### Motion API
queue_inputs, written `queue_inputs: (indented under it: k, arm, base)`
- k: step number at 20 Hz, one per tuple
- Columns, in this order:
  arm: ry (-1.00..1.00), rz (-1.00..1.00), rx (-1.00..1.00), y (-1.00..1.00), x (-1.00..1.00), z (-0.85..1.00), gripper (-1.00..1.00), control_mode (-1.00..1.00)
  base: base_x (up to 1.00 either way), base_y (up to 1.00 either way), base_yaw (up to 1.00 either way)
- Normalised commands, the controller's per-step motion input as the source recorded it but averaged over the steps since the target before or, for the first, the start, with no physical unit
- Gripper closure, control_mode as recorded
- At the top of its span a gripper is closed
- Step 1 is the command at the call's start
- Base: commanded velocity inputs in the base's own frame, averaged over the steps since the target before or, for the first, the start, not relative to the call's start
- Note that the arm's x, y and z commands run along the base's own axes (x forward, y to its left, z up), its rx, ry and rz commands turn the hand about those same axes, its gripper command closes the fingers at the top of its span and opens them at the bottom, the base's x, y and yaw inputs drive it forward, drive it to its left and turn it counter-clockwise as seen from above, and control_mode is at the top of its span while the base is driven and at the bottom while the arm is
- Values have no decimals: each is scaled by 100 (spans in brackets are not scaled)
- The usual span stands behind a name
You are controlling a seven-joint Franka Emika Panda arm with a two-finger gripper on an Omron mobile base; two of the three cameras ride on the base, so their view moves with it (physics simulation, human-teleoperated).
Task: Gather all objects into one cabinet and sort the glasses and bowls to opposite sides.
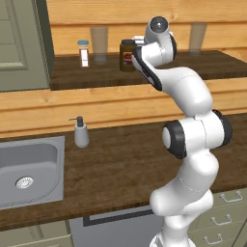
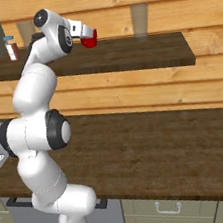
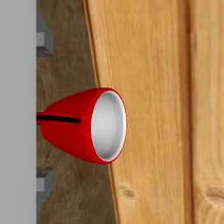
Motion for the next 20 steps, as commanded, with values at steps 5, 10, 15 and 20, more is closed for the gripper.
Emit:
queue_inputs:
  k: [5,10,15,20]
  arm:
    - [0,-2,0,0,37,-9,100,-100]
    - [0,-1,0,0,33,-8,100,-100]
    - [0,0,0,0,14,-5,100,-100]
    - [0,0,0,0,0,-3,100,-100]
  base:
    - [0,0,0]
    - [0,0,0]
    - [0,0,0]
    - [0,0,0]
